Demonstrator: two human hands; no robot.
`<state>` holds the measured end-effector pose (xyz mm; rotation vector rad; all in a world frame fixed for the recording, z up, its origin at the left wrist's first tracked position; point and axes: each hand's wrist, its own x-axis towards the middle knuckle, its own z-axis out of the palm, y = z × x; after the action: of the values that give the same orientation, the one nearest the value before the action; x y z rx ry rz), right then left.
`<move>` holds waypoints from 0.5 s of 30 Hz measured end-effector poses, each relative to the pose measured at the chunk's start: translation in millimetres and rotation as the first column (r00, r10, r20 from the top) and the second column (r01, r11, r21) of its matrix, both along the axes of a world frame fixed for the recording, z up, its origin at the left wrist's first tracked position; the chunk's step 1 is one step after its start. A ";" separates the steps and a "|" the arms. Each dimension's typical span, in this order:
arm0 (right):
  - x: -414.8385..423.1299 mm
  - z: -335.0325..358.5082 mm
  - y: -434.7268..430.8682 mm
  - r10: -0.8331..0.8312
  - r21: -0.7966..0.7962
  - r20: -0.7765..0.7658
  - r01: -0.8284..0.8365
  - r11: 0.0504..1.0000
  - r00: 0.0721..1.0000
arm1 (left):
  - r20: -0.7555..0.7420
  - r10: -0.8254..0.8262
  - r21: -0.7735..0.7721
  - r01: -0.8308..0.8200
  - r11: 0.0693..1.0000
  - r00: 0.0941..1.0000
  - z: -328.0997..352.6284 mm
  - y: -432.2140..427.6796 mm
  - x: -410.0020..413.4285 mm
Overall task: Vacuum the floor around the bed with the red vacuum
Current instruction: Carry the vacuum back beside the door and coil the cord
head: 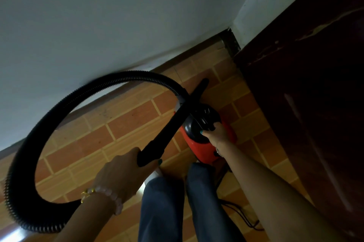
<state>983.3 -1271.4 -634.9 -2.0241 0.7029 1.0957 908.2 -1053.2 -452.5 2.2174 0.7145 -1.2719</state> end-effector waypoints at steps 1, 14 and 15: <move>0.2 5.4 -3.2 -0.020 -0.003 0.003 0.020 1.000 1.000 | 0.010 -0.007 0.014 0.007 1.000 1.000 2.1 -0.5 -0.6; -35.6 257.6 15.5 0.400 0.159 0.328 -0.467 0.870 0.856 | 0.098 -0.571 0.430 0.483 0.763 0.815 153.3 -11.3 12.6; -39.6 276.2 22.2 0.428 0.162 0.367 -0.509 0.845 0.826 | 0.108 -0.595 0.448 0.496 0.744 0.796 167.6 -11.9 13.5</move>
<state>943.8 -1249.2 -358.7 -2.1290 -0.1223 1.0216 921.7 -1065.1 -284.9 3.0224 0.2194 -1.1299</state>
